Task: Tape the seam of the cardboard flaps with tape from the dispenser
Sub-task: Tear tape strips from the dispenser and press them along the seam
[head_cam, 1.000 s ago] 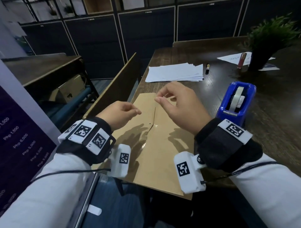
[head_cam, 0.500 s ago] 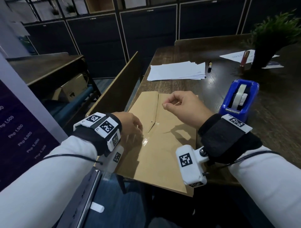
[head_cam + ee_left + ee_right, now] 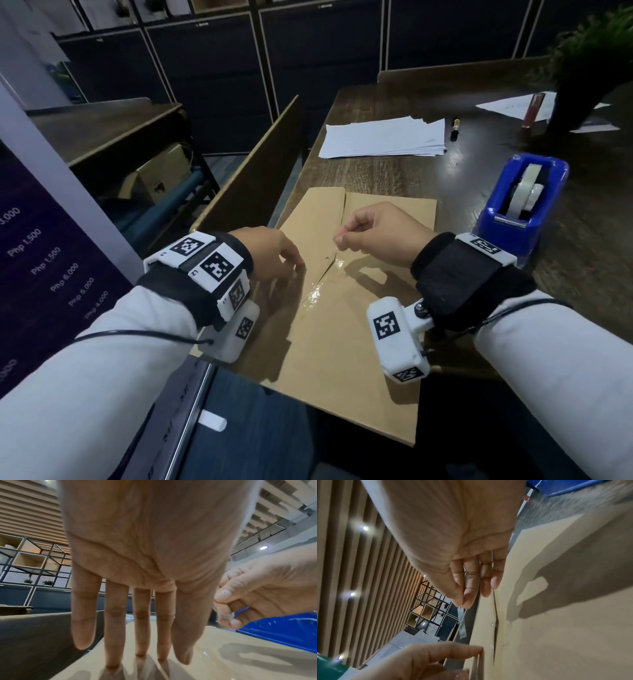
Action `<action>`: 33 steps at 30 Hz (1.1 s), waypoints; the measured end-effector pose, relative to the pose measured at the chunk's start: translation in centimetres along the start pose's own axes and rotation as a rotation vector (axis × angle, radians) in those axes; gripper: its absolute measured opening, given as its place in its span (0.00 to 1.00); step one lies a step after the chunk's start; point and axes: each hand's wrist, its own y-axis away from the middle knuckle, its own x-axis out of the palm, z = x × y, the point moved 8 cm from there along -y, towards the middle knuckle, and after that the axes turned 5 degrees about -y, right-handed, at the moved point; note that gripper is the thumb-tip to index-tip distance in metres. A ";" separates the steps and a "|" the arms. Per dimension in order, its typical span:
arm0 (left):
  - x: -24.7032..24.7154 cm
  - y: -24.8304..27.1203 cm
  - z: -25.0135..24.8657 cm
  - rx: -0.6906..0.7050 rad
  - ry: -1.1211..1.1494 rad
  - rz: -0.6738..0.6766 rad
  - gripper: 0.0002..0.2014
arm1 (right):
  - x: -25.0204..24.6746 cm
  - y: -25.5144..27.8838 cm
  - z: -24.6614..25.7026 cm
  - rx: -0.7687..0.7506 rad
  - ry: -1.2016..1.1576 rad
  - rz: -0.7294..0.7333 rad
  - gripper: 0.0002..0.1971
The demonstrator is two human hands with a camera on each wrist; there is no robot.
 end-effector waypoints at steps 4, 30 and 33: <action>0.3 -0.9 -0.1 0.033 -0.019 0.028 0.23 | 1.2 -0.4 -0.7 0.046 -0.006 0.031 0.03; 0.6 -2.4 0.4 0.113 -0.017 0.008 0.20 | 3.2 -2.4 -2.7 0.127 0.098 0.167 0.04; 0.6 -2.3 0.4 0.112 -0.021 0.008 0.21 | 3.3 -2.3 -2.7 0.120 0.111 0.170 0.04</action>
